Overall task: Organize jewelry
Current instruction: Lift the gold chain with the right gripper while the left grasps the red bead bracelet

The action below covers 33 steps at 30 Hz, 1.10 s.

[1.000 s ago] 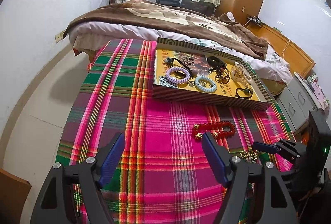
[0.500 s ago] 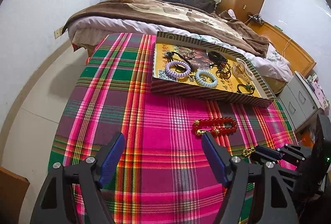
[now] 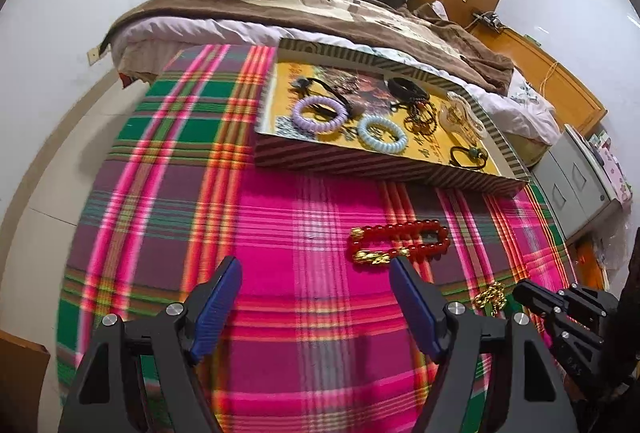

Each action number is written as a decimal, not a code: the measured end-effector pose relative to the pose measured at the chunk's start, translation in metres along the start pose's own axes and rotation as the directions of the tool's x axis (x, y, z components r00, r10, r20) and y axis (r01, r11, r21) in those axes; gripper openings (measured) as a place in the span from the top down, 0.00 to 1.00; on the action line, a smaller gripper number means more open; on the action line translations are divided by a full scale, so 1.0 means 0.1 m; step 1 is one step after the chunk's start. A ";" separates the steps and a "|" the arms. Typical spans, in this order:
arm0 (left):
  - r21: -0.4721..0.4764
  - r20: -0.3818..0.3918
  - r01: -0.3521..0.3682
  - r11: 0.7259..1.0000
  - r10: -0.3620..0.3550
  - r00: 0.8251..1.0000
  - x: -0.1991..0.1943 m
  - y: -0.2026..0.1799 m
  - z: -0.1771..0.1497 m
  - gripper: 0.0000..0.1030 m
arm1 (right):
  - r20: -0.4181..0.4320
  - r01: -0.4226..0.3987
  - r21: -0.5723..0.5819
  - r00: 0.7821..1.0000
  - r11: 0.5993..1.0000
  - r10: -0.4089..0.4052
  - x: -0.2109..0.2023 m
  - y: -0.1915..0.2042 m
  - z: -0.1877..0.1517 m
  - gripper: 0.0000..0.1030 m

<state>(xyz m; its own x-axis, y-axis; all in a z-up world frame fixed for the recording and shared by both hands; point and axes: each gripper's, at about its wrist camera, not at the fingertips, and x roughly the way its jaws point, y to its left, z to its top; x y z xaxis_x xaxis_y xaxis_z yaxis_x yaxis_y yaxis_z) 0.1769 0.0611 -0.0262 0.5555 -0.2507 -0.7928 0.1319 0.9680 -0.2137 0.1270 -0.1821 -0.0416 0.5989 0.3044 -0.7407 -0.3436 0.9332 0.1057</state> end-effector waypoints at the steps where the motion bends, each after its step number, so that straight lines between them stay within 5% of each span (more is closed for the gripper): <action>1: 0.000 -0.006 -0.006 1.000 0.006 1.000 0.03 -0.02 0.01 0.27 | 0.004 0.004 0.005 1.000 1.000 -0.004 -0.01 -0.01 0.01 1.00; 8: 0.001 -0.046 -0.063 0.998 0.063 0.997 0.25 -0.15 0.05 0.27 | 0.015 -0.008 0.011 1.000 1.000 0.008 -0.05 -0.05 -0.02 1.00; 15: 0.035 -0.041 -0.110 0.993 0.111 0.993 0.32 -0.27 0.05 0.46 | 0.006 -0.041 0.007 0.999 0.999 0.041 0.01 -0.05 0.02 0.98; 17: 0.043 -0.040 -0.092 0.995 0.093 0.995 0.32 -0.30 0.05 0.58 | -0.016 -0.046 -0.003 0.999 0.999 0.046 0.06 -0.03 0.04 0.87; 21: 0.064 -0.037 -0.057 0.996 0.060 0.998 0.30 -0.39 0.02 0.82 | -0.040 -0.063 -0.027 0.997 0.998 0.062 0.13 0.04 0.03 0.82; 23: 0.074 -0.033 -0.064 0.995 0.066 0.997 0.29 -0.42 0.01 0.82 | -0.062 -0.052 -0.041 0.997 0.998 0.049 0.16 0.07 0.02 0.59; 25: 0.059 -0.030 -0.046 0.997 0.048 0.998 0.28 -0.39 0.01 0.82 | -0.074 -0.056 -0.054 0.996 0.997 0.052 0.19 0.09 0.01 0.53; 27: 0.053 -0.022 -0.023 0.998 0.024 0.999 0.25 -0.37 0.00 0.96 | -0.079 -0.039 -0.072 0.996 0.997 0.033 0.21 0.13 0.02 0.52; 30: 0.049 0.006 -0.004 0.999 0.003 1.000 0.16 -0.35 0.02 0.98 | -0.081 -0.011 -0.085 0.997 0.996 0.004 0.21 0.18 0.01 0.53; 31: 0.046 0.012 0.001 0.999 -0.001 1.000 0.14 -0.35 0.02 0.98 | -0.081 -0.008 -0.083 0.997 0.996 0.001 0.21 0.18 0.00 0.58; 33: 0.041 0.016 0.014 0.999 -0.015 1.000 0.12 -0.33 0.03 0.98 | -0.076 0.020 -0.086 0.997 0.996 -0.026 0.19 0.19 -0.01 0.83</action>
<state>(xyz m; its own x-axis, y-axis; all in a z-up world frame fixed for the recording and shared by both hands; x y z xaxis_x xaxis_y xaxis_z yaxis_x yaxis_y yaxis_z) 0.1812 0.0259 -0.0266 0.5664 -0.2647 -0.7804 0.1735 0.9641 -0.2011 0.1314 -0.1590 -0.0543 0.5513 0.2643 -0.7913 -0.3927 0.9191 0.0333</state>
